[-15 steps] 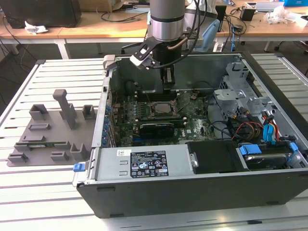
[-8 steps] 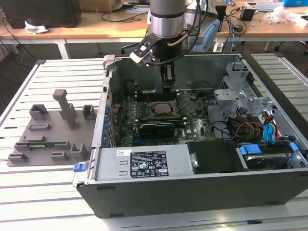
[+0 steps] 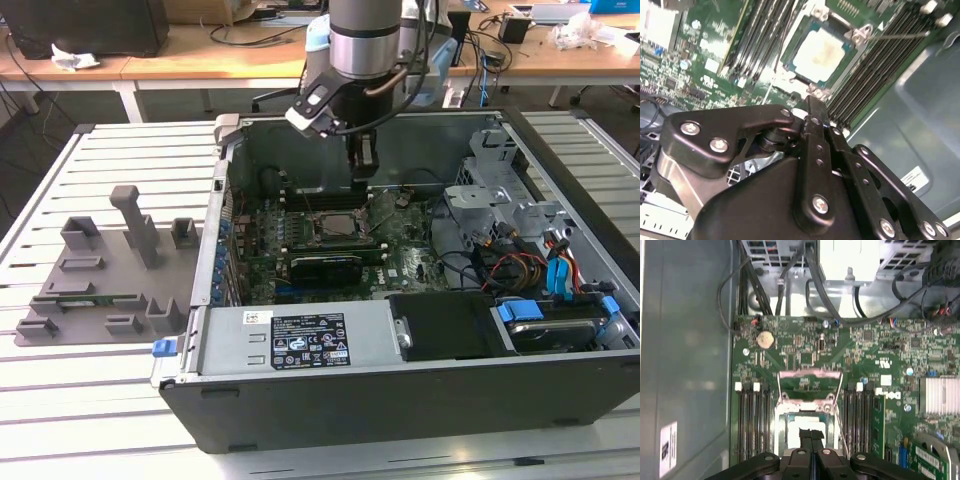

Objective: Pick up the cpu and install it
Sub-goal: 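Close the cpu cover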

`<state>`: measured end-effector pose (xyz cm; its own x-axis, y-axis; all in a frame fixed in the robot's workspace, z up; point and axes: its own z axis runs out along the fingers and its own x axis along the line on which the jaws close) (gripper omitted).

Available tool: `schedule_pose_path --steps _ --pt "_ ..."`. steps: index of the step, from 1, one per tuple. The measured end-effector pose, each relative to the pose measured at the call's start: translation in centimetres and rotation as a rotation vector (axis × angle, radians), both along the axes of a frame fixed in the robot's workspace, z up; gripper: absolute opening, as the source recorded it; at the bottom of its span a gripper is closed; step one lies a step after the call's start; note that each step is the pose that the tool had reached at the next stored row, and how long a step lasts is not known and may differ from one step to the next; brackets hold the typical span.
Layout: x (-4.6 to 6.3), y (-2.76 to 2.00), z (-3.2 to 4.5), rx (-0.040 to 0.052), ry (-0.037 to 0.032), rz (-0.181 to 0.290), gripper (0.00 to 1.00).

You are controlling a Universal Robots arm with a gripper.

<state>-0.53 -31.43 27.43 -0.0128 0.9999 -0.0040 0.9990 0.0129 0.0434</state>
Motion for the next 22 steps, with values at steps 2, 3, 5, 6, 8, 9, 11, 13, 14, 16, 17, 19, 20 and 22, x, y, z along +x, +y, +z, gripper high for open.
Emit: schedule_pose_path --steps 2,3,5,6,8,9,11,13,14,16,17,19,20,22 --pt "0.8 0.00 0.00 0.0000 0.0000 0.000 0.11" --pt "1.2 0.00 0.00 0.0000 0.0000 0.000 0.11" --pt "1.7 0.00 0.00 -0.0001 0.0000 0.000 0.11" --pt "2.0 0.00 0.00 0.0000 0.0000 0.000 0.11" --pt "2.5 0.01 -0.01 0.0001 0.0000 0.000 0.11" --pt "2.8 0.00 0.00 0.0000 0.0000 0.000 0.11" --pt "3.7 0.00 0.00 0.0000 0.0000 0.000 0.11" --pt "4.5 0.00 0.00 -0.0001 0.0000 0.000 0.11" --pt "4.9 0.00 0.00 -0.0001 0.0001 0.000 0.11" --pt "5.7 0.00 -0.01 0.0000 0.0002 0.000 0.11" --pt "6.1 0.00 -0.03 0.0001 0.0004 0.000 0.11" --pt "6.7 0.00 -0.23 -0.0001 0.0015 0.000 0.11" --pt "6.8 0.00 -0.40 -0.0001 0.0017 0.000 0.11" --pt "7.0 0.00 -0.90 -0.0001 0.0022 0.000 0.11"
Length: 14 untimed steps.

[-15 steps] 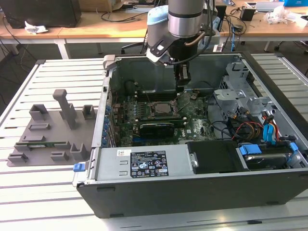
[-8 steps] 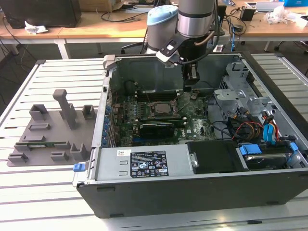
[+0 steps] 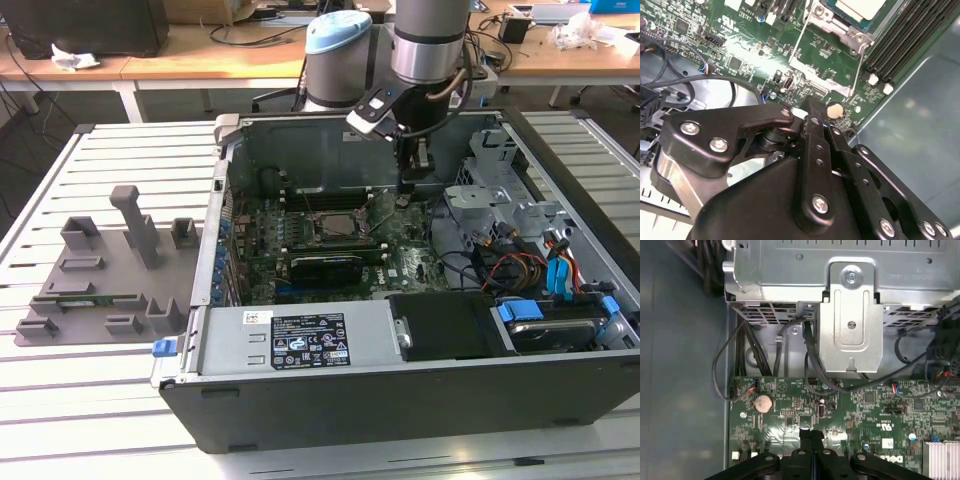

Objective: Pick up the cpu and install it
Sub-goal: 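Close the cpu cover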

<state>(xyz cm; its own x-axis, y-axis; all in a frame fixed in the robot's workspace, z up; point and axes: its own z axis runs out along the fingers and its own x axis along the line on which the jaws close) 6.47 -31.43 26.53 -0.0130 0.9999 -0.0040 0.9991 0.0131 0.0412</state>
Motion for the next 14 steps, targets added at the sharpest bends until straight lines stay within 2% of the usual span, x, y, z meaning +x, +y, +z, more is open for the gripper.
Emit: schedule_pose_path --steps 8,14 --pt "0.1 0.00 -1.80 0.0000 0.0007 0.000 0.11" --pt "0.1 0.00 -1.87 0.0000 0.0007 0.000 0.11"
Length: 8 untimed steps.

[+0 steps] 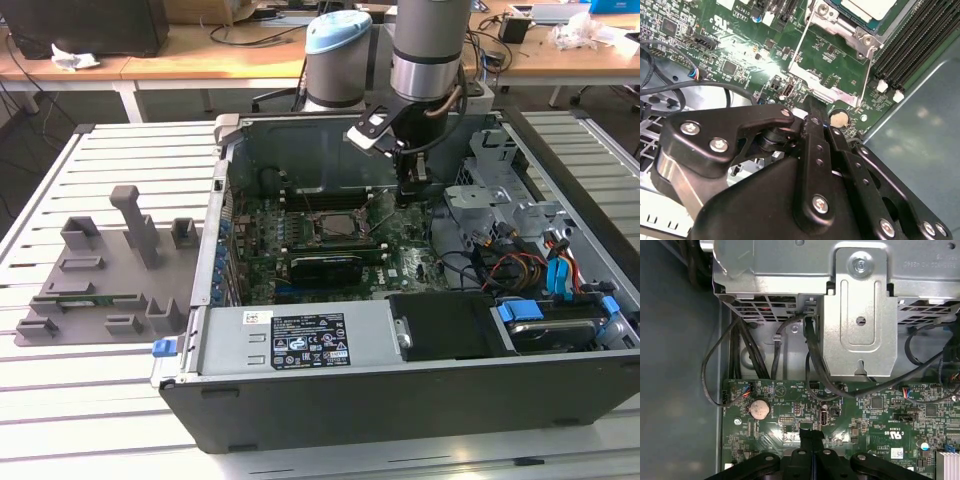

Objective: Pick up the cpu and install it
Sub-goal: 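Close the cpu cover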

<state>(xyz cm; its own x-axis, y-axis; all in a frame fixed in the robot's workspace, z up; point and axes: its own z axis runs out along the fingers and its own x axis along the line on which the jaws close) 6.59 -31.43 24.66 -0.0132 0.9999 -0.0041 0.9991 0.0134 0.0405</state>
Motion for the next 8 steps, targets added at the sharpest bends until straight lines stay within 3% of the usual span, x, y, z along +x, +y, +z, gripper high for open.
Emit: schedule_pose_path --steps 3,8 --pt "-0.3 0.01 -0.01 0.0002 -0.0001 0.000 0.11" --pt "-1.7 0.00 0.00 0.0001 -0.0004 0.000 0.11"
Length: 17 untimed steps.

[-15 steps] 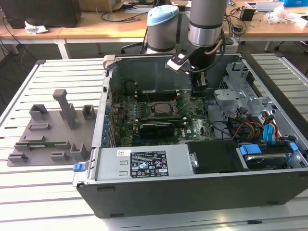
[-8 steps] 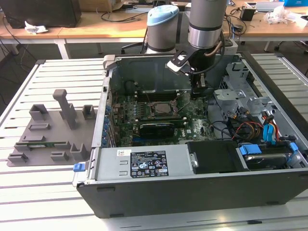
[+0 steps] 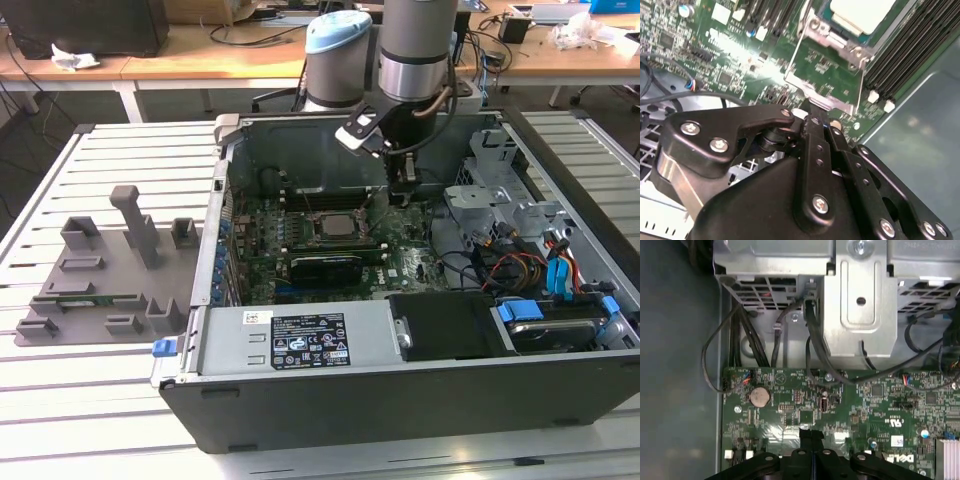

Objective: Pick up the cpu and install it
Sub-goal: 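Close the cpu cover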

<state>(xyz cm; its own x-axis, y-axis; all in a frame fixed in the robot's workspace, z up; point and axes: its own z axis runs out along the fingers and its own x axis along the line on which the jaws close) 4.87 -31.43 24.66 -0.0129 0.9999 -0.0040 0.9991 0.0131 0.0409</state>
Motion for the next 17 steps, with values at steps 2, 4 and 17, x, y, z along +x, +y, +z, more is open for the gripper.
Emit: schedule_pose_path --steps 2,4,17 --pt "-0.5 0.00 0.00 0.0000 -0.0007 0.000 0.11" --pt "-1.3 0.00 0.00 0.0000 -0.0020 0.000 0.11" --pt "-3.4 0.00 0.00 0.0000 -0.0031 -0.001 0.11"
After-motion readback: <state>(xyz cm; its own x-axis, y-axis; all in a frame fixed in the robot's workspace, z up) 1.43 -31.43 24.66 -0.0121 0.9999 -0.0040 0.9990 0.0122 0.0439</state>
